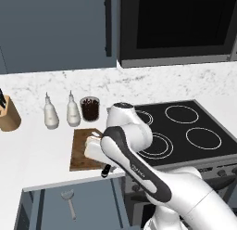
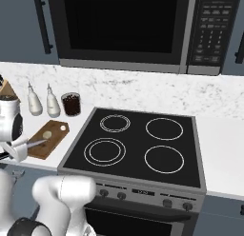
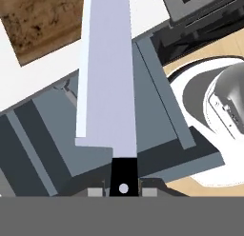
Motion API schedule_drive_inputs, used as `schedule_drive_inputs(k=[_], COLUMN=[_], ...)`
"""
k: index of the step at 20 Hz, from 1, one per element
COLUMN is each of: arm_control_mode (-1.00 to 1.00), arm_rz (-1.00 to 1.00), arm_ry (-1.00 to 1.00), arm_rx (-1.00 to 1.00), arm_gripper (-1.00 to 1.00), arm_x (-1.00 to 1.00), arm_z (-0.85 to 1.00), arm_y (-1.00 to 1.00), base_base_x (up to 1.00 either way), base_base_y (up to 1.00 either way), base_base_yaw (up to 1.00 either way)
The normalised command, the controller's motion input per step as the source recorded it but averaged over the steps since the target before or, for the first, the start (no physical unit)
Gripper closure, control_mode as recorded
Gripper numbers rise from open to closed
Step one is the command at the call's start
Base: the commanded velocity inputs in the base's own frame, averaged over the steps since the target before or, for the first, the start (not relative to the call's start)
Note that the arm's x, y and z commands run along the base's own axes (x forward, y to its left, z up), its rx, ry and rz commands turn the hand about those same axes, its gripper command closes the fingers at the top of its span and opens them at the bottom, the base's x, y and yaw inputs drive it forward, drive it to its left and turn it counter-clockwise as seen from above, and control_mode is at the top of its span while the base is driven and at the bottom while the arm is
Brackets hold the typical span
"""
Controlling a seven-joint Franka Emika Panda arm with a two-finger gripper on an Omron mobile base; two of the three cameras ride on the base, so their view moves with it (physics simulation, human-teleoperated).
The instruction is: Place the appropriate cutting tool for cutting the garlic skin on the cutting board.
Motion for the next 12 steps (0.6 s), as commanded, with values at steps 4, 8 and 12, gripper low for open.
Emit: schedule_drive_inputs(k=[4, 8, 12], arm_control_mode=[-1.00, -1.00, -1.00], arm_rz=[0.00, 0.00, 0.00], arm_ry=[0.00, 0.00, 0.00], arm_rx=[-0.09, -0.11, -0.09], arm_gripper=[1.00, 1.00, 1.00], arm_x=[0.31, 0.28, 0.32], arm_z=[-0.16, -0.18, -0.13], arm_y=[0.22, -0.02, -0.03], base_base_x=[0.00, 0.00, 0.00], base_base_y=[0.00, 0.00, 0.00], base_base_yaw=[0.00, 0.00, 0.00])
